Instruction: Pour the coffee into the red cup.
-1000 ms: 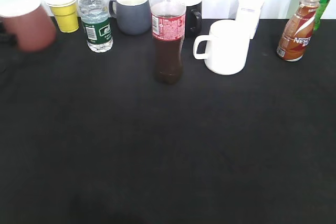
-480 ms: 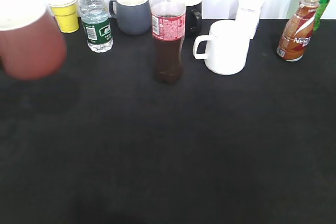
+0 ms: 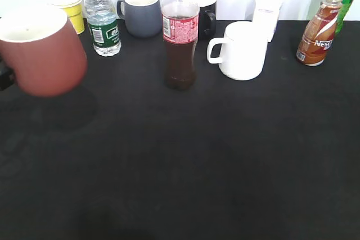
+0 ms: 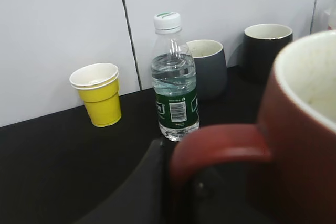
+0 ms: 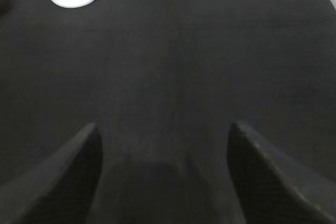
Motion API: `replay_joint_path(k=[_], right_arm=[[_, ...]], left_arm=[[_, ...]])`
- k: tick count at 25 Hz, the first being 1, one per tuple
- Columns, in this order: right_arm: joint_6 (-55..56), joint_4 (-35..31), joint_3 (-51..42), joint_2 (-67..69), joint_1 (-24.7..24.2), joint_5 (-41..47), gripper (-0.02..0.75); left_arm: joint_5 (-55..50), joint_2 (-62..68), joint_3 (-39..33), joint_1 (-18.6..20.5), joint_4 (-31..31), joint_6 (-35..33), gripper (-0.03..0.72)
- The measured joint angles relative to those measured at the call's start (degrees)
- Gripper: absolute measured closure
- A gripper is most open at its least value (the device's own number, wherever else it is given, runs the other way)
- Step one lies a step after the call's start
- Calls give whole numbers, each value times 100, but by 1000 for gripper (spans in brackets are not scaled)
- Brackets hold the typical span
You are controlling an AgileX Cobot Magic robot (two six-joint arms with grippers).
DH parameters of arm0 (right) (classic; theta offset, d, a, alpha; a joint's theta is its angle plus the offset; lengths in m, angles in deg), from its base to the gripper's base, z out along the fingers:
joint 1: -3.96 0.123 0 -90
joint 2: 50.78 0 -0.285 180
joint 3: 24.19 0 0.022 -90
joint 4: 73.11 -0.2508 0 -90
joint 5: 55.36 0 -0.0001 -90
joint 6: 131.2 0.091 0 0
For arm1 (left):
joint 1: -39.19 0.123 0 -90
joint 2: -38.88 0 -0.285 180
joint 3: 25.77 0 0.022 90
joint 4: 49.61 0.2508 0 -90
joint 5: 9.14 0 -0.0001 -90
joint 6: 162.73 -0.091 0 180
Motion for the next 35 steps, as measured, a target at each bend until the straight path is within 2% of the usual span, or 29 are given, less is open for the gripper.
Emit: replay_joint_path(k=[8,9,14,18,24,29,31,35], right_arm=[[0,0,80,188,0,-166,160],[0,0,108,325,0,-411,160],[0,0,-248,1607,0,-3722,160],[0,0,-396,3386,0,-5444,160],[0,33,-411,6312,0,-8642,160],[0,-132,-405,8797,0,-11424,160],[0,-459,-268,9628,0,-11868,148],[0,-468,558,10742,-11,-11968,146]], left_arm=[[-6,0,0,0,0,0,637],[-11,0,0,0,0,-5,637],[-6,60,0,0,0,-11,636],[481,765,0,-25,386,-17,636],[1211,1981,147,-628,498,-17,636],[1607,2451,328,-656,504,-170,636],[1654,2451,348,-656,504,-170,635],[1656,2451,348,-656,511,-175,635]])
